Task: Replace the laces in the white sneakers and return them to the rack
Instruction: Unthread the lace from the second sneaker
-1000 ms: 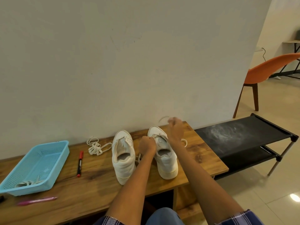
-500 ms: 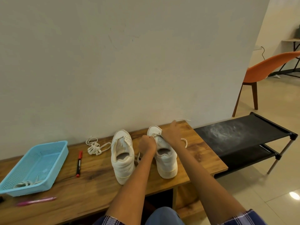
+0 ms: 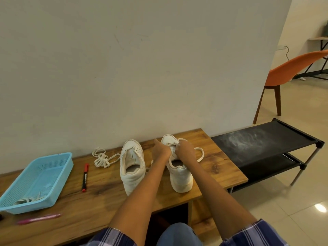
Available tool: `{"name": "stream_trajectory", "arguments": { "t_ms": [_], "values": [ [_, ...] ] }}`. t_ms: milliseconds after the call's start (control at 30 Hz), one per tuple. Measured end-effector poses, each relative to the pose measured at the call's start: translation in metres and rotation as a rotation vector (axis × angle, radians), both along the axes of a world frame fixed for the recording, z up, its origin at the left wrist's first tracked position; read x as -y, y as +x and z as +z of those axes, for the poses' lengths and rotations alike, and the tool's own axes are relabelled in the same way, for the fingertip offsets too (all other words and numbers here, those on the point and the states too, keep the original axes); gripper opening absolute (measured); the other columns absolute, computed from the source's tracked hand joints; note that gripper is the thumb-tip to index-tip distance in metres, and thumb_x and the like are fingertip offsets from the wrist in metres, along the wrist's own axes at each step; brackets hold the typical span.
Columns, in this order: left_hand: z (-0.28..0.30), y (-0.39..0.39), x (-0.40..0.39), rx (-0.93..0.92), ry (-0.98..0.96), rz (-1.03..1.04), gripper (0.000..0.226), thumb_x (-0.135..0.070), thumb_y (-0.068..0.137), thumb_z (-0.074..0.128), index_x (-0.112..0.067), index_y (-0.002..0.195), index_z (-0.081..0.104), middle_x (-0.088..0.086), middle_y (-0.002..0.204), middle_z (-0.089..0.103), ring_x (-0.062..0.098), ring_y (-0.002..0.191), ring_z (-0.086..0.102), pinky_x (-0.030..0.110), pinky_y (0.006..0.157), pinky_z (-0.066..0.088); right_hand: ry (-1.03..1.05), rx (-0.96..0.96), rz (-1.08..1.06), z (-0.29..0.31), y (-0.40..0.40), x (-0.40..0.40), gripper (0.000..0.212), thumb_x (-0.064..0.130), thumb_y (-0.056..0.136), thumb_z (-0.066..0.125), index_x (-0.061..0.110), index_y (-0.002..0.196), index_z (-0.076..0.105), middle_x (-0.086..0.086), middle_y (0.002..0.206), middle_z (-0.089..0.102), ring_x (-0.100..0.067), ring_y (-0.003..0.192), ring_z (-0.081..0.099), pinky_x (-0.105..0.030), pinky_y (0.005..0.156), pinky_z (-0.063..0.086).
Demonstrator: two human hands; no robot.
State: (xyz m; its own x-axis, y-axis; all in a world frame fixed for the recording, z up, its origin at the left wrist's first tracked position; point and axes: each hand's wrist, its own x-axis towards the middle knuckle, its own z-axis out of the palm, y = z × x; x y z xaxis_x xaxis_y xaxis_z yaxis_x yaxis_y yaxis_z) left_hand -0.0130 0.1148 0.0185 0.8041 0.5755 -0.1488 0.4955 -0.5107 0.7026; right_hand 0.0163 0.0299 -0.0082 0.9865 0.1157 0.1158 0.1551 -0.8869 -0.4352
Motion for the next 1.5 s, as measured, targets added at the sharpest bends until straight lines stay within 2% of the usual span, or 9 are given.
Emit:
{"name": "stream_trajectory", "arguments": {
  "t_ms": [100,233,433,733,967,1200,1267,1400,1500],
  "values": [
    [0.011,0.012,-0.001,-0.047,0.083,-0.111,0.045,-0.014,0.096,0.041,-0.008,0.140,0.030,0.018,0.134,0.047,0.032,0.119,0.051,0.036,0.092,0.046,-0.027,0.012,0.038,0.000,0.001,0.001,0.029,0.012,0.097,0.036,0.005,0.090,0.063,-0.002,0.070,0.044,-0.014,0.068,0.043,-0.021,0.047,0.023],
    [0.011,0.020,0.013,-0.043,0.398,-0.290,0.028,-0.016,0.095,0.049,-0.009,0.121,0.057,0.012,0.124,0.057,0.027,0.114,0.055,0.031,0.089,0.047,0.005,-0.005,0.006,-0.001,0.003,0.004,0.029,0.012,0.094,0.044,0.013,0.065,0.044,-0.005,0.075,0.057,-0.016,0.071,0.047,-0.023,0.054,0.030],
    [-0.001,0.018,0.013,0.091,0.519,-0.318,0.025,-0.010,0.097,0.041,-0.007,0.108,0.063,0.010,0.113,0.064,0.022,0.104,0.061,0.026,0.081,0.047,0.186,-0.040,0.005,0.000,0.001,0.005,0.027,0.012,0.095,0.043,0.001,0.084,0.065,-0.016,0.086,0.064,-0.019,0.071,0.050,-0.024,0.057,0.035],
    [0.000,0.011,0.000,0.146,-0.160,0.163,0.033,-0.011,0.099,0.036,0.003,0.127,0.046,0.019,0.128,0.055,0.033,0.113,0.055,0.032,0.077,0.041,0.162,-0.002,-0.032,0.000,-0.005,0.007,0.036,0.012,0.093,0.045,0.015,0.058,0.040,-0.004,0.066,0.050,-0.012,0.058,0.042,-0.018,0.045,0.024],
    [-0.004,0.017,0.005,0.208,0.650,-0.396,0.022,-0.021,0.096,0.045,-0.015,0.114,0.056,0.004,0.118,0.058,0.023,0.109,0.049,0.031,0.082,0.042,0.153,-0.017,-0.049,0.005,-0.009,0.006,0.042,0.011,0.095,0.043,0.017,0.054,0.035,0.005,0.056,0.037,-0.005,0.049,0.031,-0.016,0.043,0.024],
    [-0.003,0.019,0.009,0.119,0.795,-0.433,0.022,-0.016,0.098,0.042,-0.017,0.106,0.062,0.002,0.112,0.060,0.021,0.111,0.049,0.038,0.097,0.036,0.180,-0.014,-0.040,0.006,-0.011,0.006,0.039,0.010,0.096,0.042,0.016,0.057,0.039,0.001,0.061,0.043,-0.010,0.055,0.041,-0.014,0.046,0.027],
    [0.002,0.017,0.012,0.215,0.637,-0.409,0.022,-0.013,0.098,0.041,-0.012,0.103,0.062,0.005,0.109,0.062,0.023,0.107,0.053,0.039,0.103,0.033,0.213,-0.002,-0.054,0.005,-0.011,0.006,0.039,0.011,0.096,0.042,0.016,0.058,0.040,-0.002,0.067,0.048,-0.014,0.064,0.047,-0.014,0.046,0.027],
    [0.014,0.021,0.013,0.457,-0.423,0.030,0.022,-0.008,0.099,0.029,-0.004,0.101,0.051,0.016,0.097,0.057,0.026,0.085,0.061,0.028,0.072,0.044,0.238,0.016,-0.088,0.007,-0.015,0.006,0.029,0.017,0.097,0.044,0.003,0.078,0.061,-0.008,0.074,0.053,-0.017,0.070,0.048,-0.026,0.058,0.033],
    [0.017,0.021,0.006,0.448,-0.444,0.090,0.025,-0.010,0.100,0.026,0.000,0.111,0.047,0.022,0.105,0.056,0.021,0.074,0.057,0.024,0.062,0.042,0.227,0.004,-0.083,0.006,-0.014,0.004,0.029,0.018,0.097,0.044,-0.002,0.091,0.064,-0.013,0.081,0.059,-0.017,0.072,0.047,-0.027,0.062,0.034]
  ]
}}
